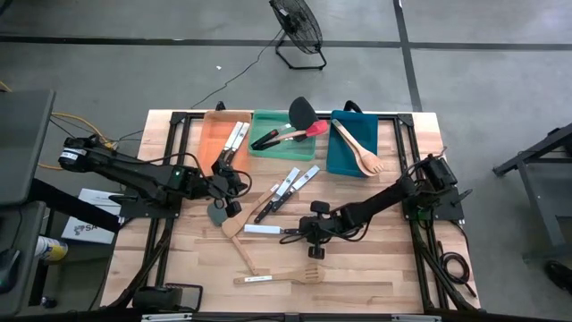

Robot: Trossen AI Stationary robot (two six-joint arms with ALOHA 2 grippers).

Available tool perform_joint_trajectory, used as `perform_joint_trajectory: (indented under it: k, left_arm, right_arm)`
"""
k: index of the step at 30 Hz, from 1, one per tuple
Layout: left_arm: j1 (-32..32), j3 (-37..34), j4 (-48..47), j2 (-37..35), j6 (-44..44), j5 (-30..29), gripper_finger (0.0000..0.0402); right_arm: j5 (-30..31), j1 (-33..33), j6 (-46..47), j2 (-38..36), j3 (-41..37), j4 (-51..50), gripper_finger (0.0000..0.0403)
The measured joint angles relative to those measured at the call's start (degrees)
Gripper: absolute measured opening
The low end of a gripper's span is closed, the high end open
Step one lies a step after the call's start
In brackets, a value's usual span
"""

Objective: Pick & Place Kitchen Items
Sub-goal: Put the black knife into the orange bin

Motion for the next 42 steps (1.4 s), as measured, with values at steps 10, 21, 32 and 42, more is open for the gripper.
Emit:
perform_joint_trajectory:
  k: [10,21,32,42]
  left_arm:
    - [0.0,0.09,-1.03,-4.07,0.39,-0.2,0.0]
    - [0.0,0.09,-0.8,-9.65,3.26,-0.63,0.0]
    - [0.0,0.07,-0.03,-9.62,3.45,-0.66,0.0]
    - [0.02,0.02,6.25,-9.35,8.39,-0.77,0.0]
  right_arm:
    - [3.56,0.09,2.66,-5.09,-0.24,-9.55,0.0072]
    - [14.29,0.13,2.75,-14.55,-0.2,-11.94,0.0072]
    - [29.61,-2.16,4.37,-21.77,-0.2,-12.69,0.0072]
    - [35.42,-5.53,-1.79,-21.94,-0.14,1.45,0.0072]
